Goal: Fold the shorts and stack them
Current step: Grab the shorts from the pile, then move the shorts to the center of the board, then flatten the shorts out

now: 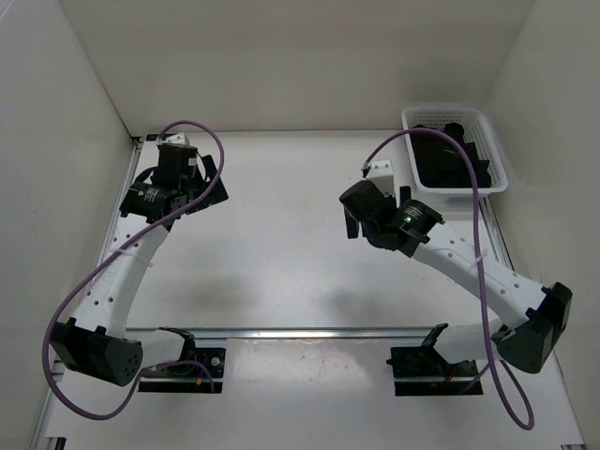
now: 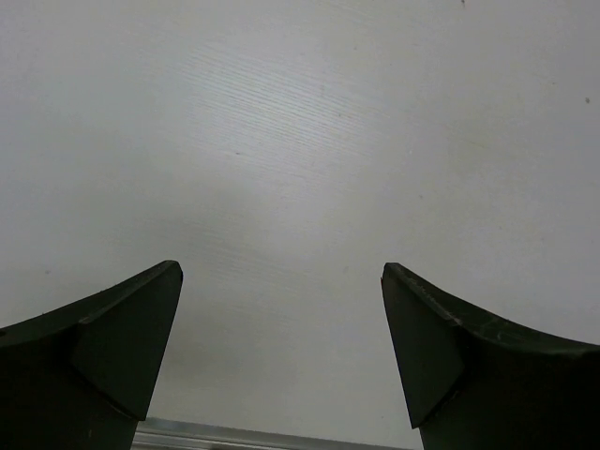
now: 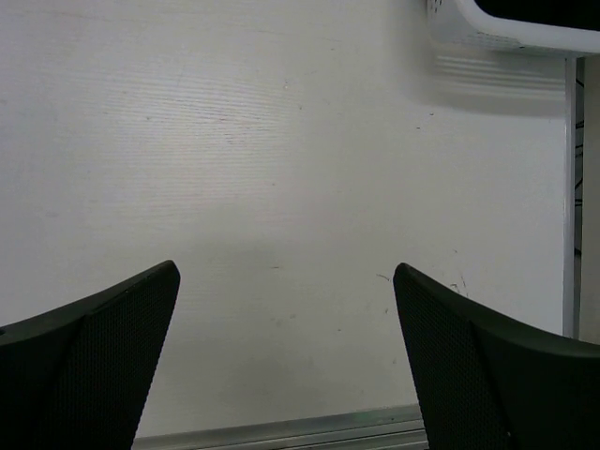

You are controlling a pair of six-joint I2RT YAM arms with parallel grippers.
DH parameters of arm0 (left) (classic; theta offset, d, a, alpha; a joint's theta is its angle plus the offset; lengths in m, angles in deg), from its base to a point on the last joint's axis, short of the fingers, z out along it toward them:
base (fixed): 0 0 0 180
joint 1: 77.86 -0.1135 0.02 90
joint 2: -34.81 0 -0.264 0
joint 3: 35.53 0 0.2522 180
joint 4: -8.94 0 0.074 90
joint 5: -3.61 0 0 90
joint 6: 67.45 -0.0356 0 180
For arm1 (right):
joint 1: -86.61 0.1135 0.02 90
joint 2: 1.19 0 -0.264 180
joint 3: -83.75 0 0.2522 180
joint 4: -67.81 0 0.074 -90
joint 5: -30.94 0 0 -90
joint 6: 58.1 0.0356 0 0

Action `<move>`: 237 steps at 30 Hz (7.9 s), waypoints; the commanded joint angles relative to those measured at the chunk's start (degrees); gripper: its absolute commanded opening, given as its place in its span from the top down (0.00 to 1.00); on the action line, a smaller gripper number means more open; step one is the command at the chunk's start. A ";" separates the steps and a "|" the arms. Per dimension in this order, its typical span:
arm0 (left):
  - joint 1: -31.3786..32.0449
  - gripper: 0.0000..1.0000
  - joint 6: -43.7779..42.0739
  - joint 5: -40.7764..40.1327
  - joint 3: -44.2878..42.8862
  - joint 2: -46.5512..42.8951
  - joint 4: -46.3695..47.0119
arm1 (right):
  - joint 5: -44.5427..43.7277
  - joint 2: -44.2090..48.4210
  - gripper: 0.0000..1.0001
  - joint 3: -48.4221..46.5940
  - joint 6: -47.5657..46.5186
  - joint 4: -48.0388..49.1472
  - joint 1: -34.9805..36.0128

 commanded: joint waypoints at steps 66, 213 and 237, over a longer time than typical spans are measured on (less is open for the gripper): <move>2.06 0.00 -4.09 2.24 -12.00 3.27 -7.81 | 35.48 -4.07 0.48 -10.19 -5.40 16.06 -5.12; -18.96 0.87 8.04 26.06 -4.97 45.81 4.22 | 71.26 -2.38 0.13 47.93 59.91 60.71 -18.64; -19.39 0.90 6.98 25.00 -8.58 34.03 0.53 | 48.67 -1.88 1.00 31.42 41.31 38.48 -20.73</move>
